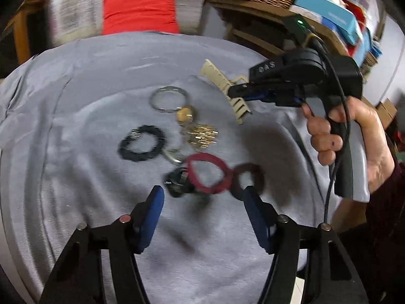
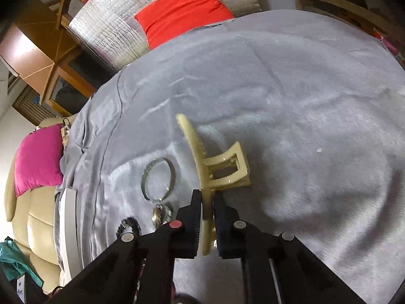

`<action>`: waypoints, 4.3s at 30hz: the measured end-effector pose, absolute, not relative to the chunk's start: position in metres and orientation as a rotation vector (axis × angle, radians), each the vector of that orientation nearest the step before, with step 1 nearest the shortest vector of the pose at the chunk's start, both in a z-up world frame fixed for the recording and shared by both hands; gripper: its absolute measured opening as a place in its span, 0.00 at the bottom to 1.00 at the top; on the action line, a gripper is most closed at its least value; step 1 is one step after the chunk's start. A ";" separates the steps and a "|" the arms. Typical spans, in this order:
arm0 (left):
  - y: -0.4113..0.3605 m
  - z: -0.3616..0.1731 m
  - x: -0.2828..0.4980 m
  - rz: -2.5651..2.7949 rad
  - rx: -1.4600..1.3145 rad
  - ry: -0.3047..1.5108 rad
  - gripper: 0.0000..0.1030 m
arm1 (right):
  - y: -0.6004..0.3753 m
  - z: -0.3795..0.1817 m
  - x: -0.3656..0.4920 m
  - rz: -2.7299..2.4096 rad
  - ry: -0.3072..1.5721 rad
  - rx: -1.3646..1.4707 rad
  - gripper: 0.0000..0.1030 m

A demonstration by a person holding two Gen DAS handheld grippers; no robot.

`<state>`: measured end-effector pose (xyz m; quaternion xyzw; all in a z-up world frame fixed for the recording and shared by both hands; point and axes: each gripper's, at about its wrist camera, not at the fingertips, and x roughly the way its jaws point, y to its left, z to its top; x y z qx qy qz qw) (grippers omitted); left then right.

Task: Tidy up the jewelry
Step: 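Grasp the beige claw hair clip with the right tool, then grasp the brown hair tie with the left tool, then carry the brown hair tie with the left tool while the right tool carries the clip to the white tray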

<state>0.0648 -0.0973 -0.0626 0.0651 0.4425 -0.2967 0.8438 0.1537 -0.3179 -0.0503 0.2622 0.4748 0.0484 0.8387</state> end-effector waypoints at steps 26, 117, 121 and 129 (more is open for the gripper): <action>-0.143 -0.083 0.087 -0.731 0.015 1.075 0.54 | -0.334 -0.059 0.154 0.160 1.021 0.638 0.14; 0.264 -0.060 0.079 0.446 -0.399 0.816 0.08 | 0.142 0.011 0.194 0.811 0.991 0.307 0.09; 0.271 -0.071 0.084 0.467 -0.438 0.859 0.08 | 0.169 -0.001 0.209 0.820 1.031 0.284 0.09; 0.275 -0.083 0.090 0.461 -0.481 0.917 0.08 | 0.192 -0.029 0.224 0.766 1.083 0.229 0.09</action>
